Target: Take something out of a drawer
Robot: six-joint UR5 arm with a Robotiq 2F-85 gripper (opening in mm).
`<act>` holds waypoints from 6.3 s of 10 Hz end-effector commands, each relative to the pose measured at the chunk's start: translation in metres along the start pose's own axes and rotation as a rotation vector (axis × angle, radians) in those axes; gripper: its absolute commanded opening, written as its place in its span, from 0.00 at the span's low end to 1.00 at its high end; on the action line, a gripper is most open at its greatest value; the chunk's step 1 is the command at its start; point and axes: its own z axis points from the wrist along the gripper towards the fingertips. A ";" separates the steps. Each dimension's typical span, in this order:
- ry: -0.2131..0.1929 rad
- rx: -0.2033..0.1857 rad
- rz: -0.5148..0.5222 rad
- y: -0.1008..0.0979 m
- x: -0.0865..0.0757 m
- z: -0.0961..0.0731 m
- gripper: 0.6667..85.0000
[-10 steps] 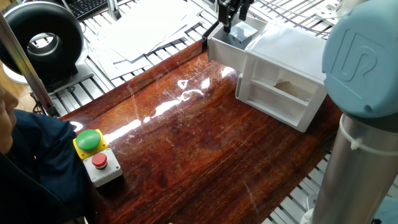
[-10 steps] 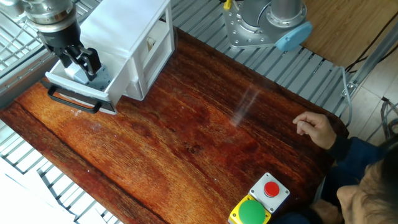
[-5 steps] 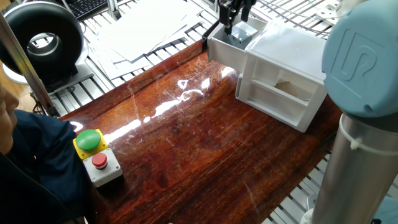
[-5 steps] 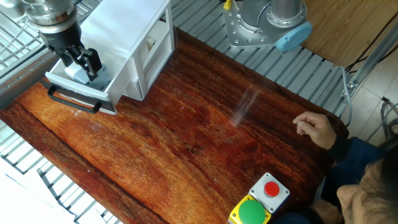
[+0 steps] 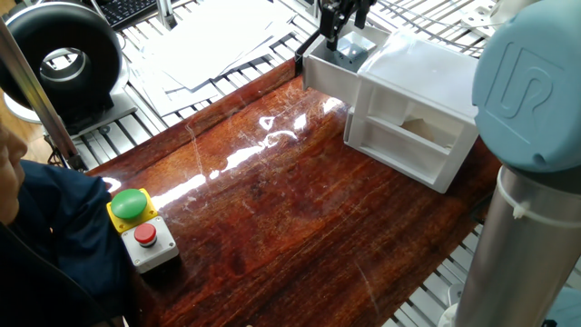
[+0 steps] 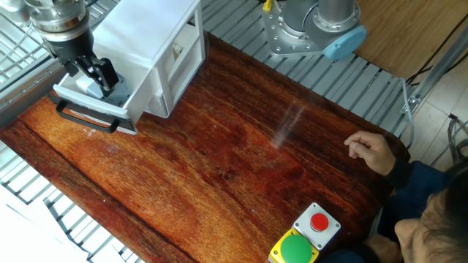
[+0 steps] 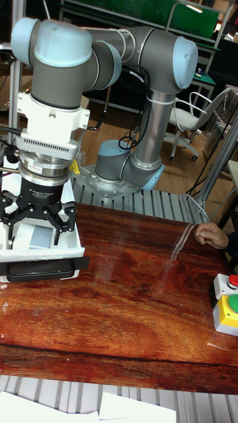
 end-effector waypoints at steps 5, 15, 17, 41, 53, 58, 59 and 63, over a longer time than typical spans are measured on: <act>-0.026 -0.011 -0.019 -0.002 -0.002 0.011 0.97; -0.012 0.013 0.148 0.000 -0.010 0.008 0.00; 0.047 -0.009 0.143 0.014 -0.001 -0.012 0.00; 0.141 -0.220 0.095 0.249 -0.037 -0.049 0.00; 0.145 -0.141 0.012 0.221 -0.054 0.075 0.00; 0.122 -0.132 0.033 0.214 -0.056 0.099 0.00; 0.114 -0.117 0.028 0.210 -0.058 0.102 0.00; 0.100 -0.089 0.014 0.201 -0.060 0.110 0.32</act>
